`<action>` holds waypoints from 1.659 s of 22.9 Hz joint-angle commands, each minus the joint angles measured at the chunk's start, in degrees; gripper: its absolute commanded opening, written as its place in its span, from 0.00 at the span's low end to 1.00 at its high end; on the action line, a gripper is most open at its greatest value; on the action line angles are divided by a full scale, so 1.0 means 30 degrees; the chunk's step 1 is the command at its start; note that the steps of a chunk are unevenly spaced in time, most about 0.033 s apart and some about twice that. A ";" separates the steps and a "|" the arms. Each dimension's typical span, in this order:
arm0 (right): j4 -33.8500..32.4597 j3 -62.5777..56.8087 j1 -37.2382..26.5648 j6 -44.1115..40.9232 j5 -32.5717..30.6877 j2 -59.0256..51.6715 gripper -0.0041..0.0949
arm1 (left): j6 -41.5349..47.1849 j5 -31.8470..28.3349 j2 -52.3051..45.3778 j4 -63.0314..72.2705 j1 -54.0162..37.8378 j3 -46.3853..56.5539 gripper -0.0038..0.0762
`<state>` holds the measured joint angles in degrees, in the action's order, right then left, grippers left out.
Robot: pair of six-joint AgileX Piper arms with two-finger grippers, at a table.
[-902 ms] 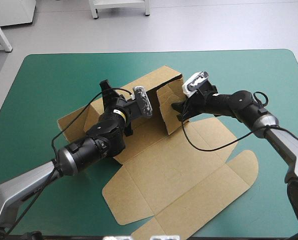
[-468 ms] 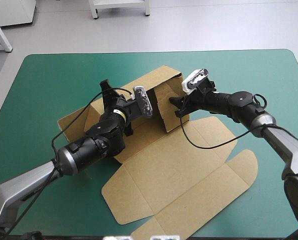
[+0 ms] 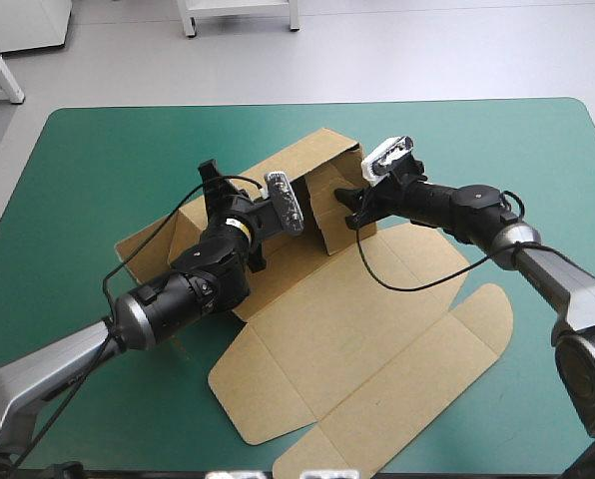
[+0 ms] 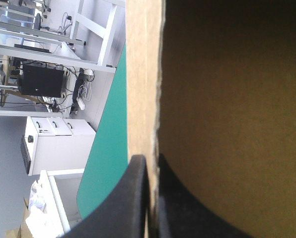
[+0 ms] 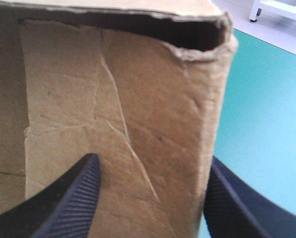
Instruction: Fold the box
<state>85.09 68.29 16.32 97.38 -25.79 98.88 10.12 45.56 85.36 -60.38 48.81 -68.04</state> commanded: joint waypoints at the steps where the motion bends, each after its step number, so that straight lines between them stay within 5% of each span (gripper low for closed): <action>1: 0.0954 0.0516 0.0104 0.0861 0.0176 -0.0439 0.38 | 0.0248 -0.0684 -0.0650 0.0018 0.0113 -0.0496 0.04; 4: 0.0401 0.0516 0.0104 0.1120 -0.0069 -0.0325 0.03 | 0.0248 -0.0656 -0.0650 0.0018 0.0113 -0.0496 0.04; 11: 0.0015 0.0516 0.0104 0.0450 -0.0637 -0.0411 0.04 | 0.0248 -0.0204 -0.0650 0.0018 0.0113 -0.0496 0.04; 14: -0.0311 0.0516 0.0104 0.0184 -0.0681 -0.0991 0.16 | 0.0248 -0.0204 -0.0650 0.0018 0.0113 -0.0496 0.04; 17: -0.4046 0.0516 0.0104 -0.3904 -0.0386 -0.2138 0.52 | 0.0248 -0.0204 -0.0650 0.0018 0.0113 -0.0496 0.04; 19: -0.6080 0.0516 0.0104 -0.6377 -0.0352 -0.2283 0.63 | 0.0248 -0.0240 -0.0650 0.0018 0.0113 -0.0496 0.04; 22: -0.8226 0.0260 0.0104 -0.8206 -0.0902 -0.2247 0.63 | 0.0248 -0.0205 -0.0650 0.0018 0.0113 -0.0496 0.04; 27: -0.8233 -0.0691 0.0104 -0.7322 0.0283 -0.2247 0.63 | 0.0248 -0.0248 -0.0650 0.0018 0.0113 -0.0496 0.04; 38: -0.1994 -0.0616 0.0104 -0.1300 0.0759 -0.0283 0.63 | 0.0047 -0.0364 -0.0650 0.0018 0.0113 -0.0496 0.04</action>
<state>73.63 64.56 16.68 89.72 -23.57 98.81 9.78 46.25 85.31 -60.10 48.81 -68.04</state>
